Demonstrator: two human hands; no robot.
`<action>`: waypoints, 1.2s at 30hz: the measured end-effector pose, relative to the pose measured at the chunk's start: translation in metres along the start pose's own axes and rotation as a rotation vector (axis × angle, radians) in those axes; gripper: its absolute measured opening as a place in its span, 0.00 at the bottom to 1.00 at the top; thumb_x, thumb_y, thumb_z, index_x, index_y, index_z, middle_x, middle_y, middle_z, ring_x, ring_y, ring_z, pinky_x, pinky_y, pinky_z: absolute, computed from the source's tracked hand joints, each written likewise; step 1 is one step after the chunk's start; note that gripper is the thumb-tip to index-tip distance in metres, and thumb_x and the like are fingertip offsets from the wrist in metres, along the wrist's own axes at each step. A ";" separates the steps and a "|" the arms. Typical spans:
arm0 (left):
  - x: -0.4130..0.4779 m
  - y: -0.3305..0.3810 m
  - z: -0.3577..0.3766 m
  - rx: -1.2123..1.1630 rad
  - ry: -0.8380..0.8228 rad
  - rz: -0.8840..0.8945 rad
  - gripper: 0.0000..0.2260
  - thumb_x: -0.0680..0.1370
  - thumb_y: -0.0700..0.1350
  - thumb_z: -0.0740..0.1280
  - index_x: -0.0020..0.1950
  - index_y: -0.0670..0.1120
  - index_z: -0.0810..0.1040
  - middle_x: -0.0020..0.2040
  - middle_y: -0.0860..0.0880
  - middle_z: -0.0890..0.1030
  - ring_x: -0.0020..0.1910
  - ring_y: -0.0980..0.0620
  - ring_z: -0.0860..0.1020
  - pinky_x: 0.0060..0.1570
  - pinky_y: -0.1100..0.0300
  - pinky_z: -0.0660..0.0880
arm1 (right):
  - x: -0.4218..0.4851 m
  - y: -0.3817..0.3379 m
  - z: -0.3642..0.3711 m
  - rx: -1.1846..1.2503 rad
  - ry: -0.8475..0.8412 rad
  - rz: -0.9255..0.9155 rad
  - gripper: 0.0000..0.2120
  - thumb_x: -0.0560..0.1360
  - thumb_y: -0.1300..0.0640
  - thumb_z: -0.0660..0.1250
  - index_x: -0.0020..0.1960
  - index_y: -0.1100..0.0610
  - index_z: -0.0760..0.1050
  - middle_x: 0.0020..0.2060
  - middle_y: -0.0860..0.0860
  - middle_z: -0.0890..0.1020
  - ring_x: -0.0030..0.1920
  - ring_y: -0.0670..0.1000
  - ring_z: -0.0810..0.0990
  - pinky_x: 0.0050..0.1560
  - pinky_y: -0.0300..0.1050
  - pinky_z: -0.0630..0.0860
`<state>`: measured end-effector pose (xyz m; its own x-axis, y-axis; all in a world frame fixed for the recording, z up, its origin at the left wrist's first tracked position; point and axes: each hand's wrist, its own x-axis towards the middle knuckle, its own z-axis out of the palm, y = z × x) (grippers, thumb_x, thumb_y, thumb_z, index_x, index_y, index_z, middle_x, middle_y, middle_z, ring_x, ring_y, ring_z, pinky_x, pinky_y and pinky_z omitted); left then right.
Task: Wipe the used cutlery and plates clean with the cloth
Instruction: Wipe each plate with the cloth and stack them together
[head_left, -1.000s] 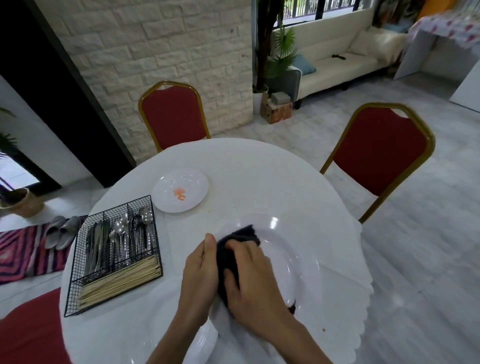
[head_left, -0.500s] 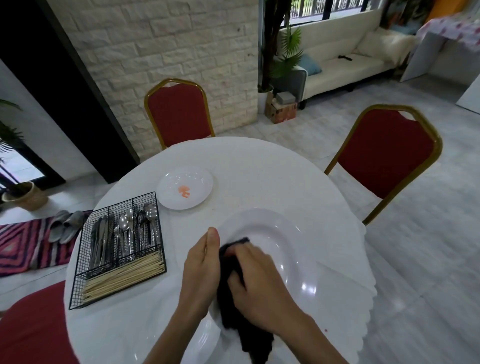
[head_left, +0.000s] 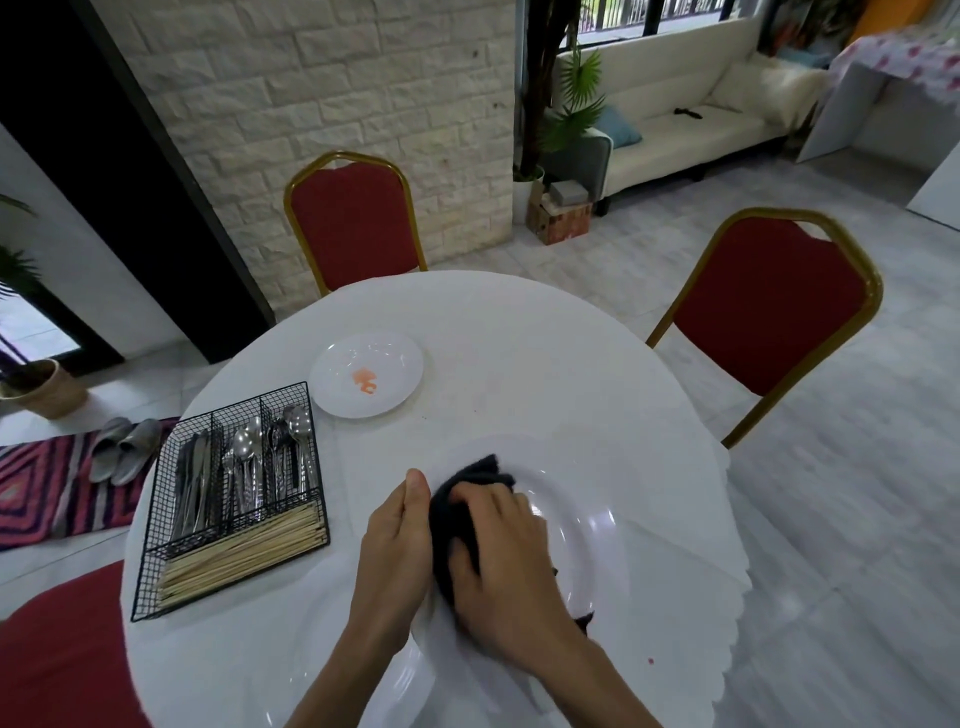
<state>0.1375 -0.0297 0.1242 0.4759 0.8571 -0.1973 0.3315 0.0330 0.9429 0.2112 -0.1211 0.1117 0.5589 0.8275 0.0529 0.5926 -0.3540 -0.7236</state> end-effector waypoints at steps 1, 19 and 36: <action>0.001 0.000 -0.002 -0.004 -0.009 -0.019 0.23 0.84 0.57 0.55 0.39 0.40 0.69 0.33 0.45 0.71 0.36 0.52 0.71 0.40 0.55 0.68 | -0.005 -0.006 -0.001 0.027 -0.047 -0.036 0.15 0.77 0.52 0.58 0.63 0.45 0.70 0.60 0.40 0.73 0.60 0.45 0.68 0.61 0.44 0.66; 0.004 0.010 -0.001 0.073 -0.045 0.071 0.22 0.84 0.59 0.53 0.39 0.44 0.64 0.32 0.55 0.68 0.34 0.55 0.67 0.41 0.55 0.66 | 0.016 0.028 -0.022 -0.151 0.089 -0.025 0.17 0.77 0.53 0.58 0.64 0.45 0.73 0.61 0.39 0.72 0.62 0.43 0.70 0.61 0.41 0.64; 0.017 0.009 -0.017 -0.033 0.010 0.076 0.20 0.83 0.63 0.54 0.52 0.56 0.83 0.50 0.57 0.86 0.55 0.55 0.82 0.61 0.47 0.76 | -0.016 0.025 -0.018 -0.203 -0.108 0.160 0.13 0.78 0.52 0.61 0.62 0.49 0.70 0.56 0.45 0.73 0.53 0.49 0.74 0.53 0.41 0.71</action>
<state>0.1345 -0.0064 0.1336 0.4901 0.8630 -0.1225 0.2674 -0.0151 0.9635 0.2276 -0.1509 0.1051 0.5963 0.7918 -0.1325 0.6119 -0.5550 -0.5635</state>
